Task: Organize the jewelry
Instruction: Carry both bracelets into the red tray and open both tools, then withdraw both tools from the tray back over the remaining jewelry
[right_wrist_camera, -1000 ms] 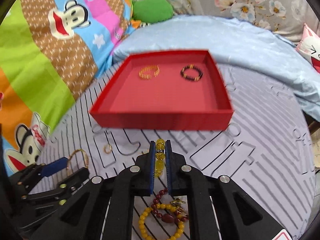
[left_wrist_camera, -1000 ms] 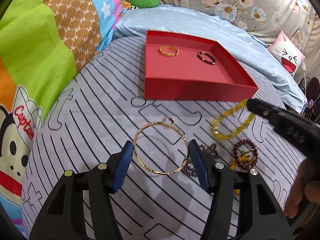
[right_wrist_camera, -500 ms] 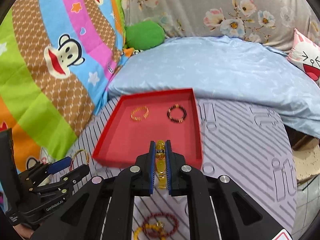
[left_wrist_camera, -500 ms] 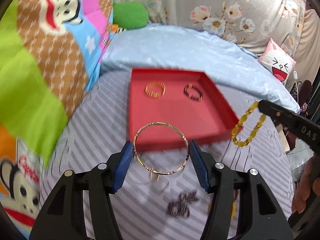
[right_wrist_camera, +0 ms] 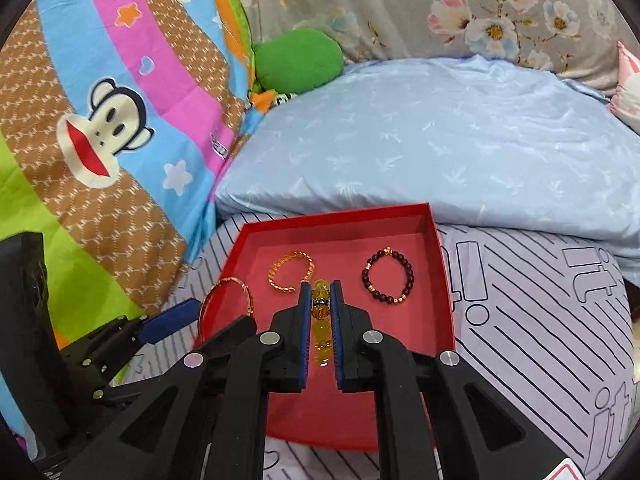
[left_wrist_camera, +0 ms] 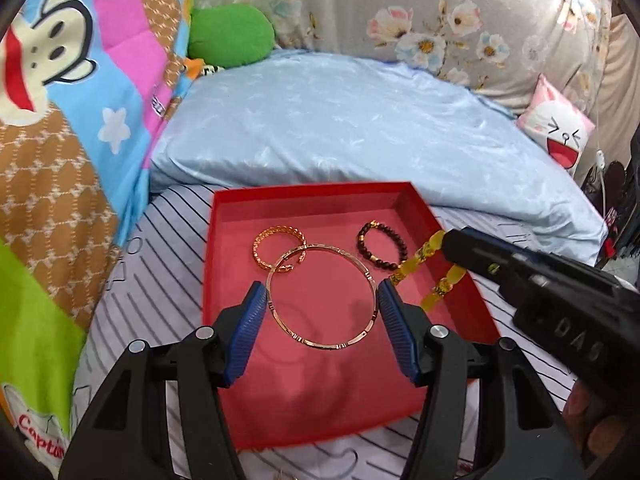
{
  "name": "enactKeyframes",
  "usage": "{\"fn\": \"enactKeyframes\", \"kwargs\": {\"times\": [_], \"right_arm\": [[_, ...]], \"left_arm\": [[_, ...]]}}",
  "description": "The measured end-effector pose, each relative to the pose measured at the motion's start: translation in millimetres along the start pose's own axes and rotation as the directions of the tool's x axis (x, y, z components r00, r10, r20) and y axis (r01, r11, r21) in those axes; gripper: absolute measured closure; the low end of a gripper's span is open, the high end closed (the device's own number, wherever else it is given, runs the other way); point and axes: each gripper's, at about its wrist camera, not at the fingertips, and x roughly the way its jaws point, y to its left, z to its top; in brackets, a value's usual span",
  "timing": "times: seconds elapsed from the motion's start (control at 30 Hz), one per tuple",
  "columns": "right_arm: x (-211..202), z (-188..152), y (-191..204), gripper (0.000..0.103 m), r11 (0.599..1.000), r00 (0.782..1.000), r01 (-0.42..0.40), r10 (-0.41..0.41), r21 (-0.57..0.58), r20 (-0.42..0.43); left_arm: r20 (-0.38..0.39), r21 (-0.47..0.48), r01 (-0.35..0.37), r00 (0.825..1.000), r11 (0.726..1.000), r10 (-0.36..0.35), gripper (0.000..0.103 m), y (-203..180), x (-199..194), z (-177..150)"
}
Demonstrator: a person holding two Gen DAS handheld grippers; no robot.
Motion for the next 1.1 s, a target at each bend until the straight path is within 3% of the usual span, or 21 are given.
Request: {"fn": "enactKeyframes", "kwargs": {"times": [0.3,0.4,0.43,0.53,0.73,1.1], "right_arm": [[44.3,-14.6,-24.2,0.094,0.998,0.994,0.066,-0.065,0.005,-0.086],[46.9,-18.7,-26.6,0.088,0.995,0.992,0.100,-0.101,-0.012,-0.081],[45.6,-19.7,-26.3,0.081,0.993,0.991,0.113,-0.114,-0.017,-0.071],[39.7,-20.8,-27.3,0.077,0.992,0.991,0.125,-0.126,-0.014,-0.051],[26.1,-25.9,-27.5,0.069,0.993,0.993,0.115,-0.115,-0.004,-0.031],[-9.2,-41.5,-17.1,0.062,0.995,0.995,0.101,-0.101,-0.005,0.007]], "left_arm": [[-0.079,0.029,-0.032,0.996,0.999,0.034,0.048,-0.8,50.4,-11.8],[-0.093,0.048,-0.047,0.994,0.998,0.051,0.045,-0.2,58.3,-12.8],[-0.082,0.054,-0.067,0.994,0.996,0.071,0.040,-0.6,58.5,-13.5],[-0.042,0.061,-0.090,0.995,0.994,0.092,0.037,-1.9,53.7,-14.0],[-0.041,0.044,-0.089,0.995,0.995,0.091,0.034,-0.3,47.0,-15.7],[-0.016,-0.007,-0.065,0.998,0.998,0.065,0.034,5.3,6.5,-30.6]]}}
